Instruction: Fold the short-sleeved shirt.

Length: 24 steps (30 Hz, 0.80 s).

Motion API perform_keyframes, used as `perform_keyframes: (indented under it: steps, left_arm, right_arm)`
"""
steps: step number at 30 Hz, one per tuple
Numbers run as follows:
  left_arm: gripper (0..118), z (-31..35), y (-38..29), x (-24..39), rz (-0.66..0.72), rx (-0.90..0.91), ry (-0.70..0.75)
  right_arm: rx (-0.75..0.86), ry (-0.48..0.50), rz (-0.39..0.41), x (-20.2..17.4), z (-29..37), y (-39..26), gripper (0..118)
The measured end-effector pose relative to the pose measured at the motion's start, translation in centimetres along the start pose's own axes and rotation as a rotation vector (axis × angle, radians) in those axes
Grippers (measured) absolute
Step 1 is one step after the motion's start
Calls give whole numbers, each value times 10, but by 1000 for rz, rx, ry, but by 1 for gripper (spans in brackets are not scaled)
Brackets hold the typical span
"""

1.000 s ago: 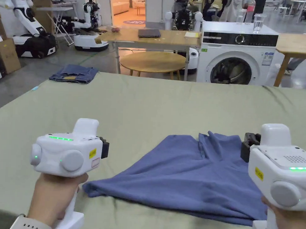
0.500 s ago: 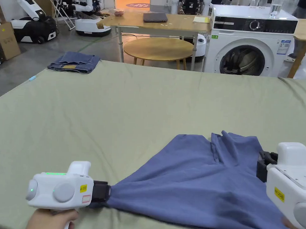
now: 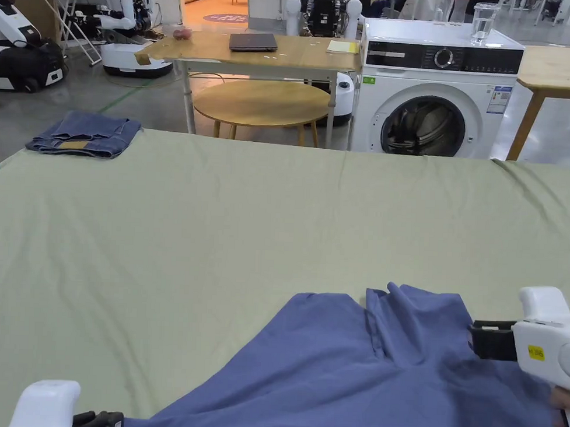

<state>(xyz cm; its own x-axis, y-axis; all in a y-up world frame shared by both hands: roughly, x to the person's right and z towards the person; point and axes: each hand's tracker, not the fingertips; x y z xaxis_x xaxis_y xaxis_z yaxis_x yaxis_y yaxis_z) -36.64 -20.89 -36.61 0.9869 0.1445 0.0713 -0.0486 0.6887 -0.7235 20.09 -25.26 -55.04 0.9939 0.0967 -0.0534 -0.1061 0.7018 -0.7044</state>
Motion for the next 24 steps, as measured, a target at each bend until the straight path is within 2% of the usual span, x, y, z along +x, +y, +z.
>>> perform_keyframes:
  steps: [1,3,4,5,6,7,8,9,11,12,15,20,24]
  left_arm:
    - [0,1,1,1,-3,-5,8]
    - [0,-2,2,2,-12,-15,22]
    - [0,-5,2,2,-12,-23,26]
    - [0,-10,1,-7,-11,-24,28]
    - [0,-12,1,-6,-14,-26,37]
    - [0,-13,1,-4,-21,-27,45]
    - [0,-14,2,-2,-26,-24,50]
    - [0,-13,3,3,-34,-22,55]
    - [0,-17,5,8,-43,-12,76]
    - [0,-18,8,11,-46,-5,81]
    - [0,-17,19,15,-52,49,90]
    - [0,-2,64,29,-83,158,137]
    - [0,14,121,43,-109,289,174]
  right_arm:
    - [-36,-7,5,1,-11,-2,118]
    - [-112,46,23,-3,-25,-7,118]
    - [-166,44,29,-4,-31,-12,114]
    - [-200,48,17,-5,-34,-16,89]
    - [-196,109,-31,-3,-32,-22,82]
    - [-114,53,-57,-5,-24,-21,62]
    - [-64,63,-48,-7,-15,-22,0]
    - [-47,83,-43,-12,-10,-24,1]
    - [24,21,7,-30,24,-20,1]
    - [48,39,12,-34,36,-18,1]
    - [143,0,40,-43,71,-7,1]
    - [298,-39,70,-55,148,29,1]
    - [443,-58,54,-47,219,74,1]
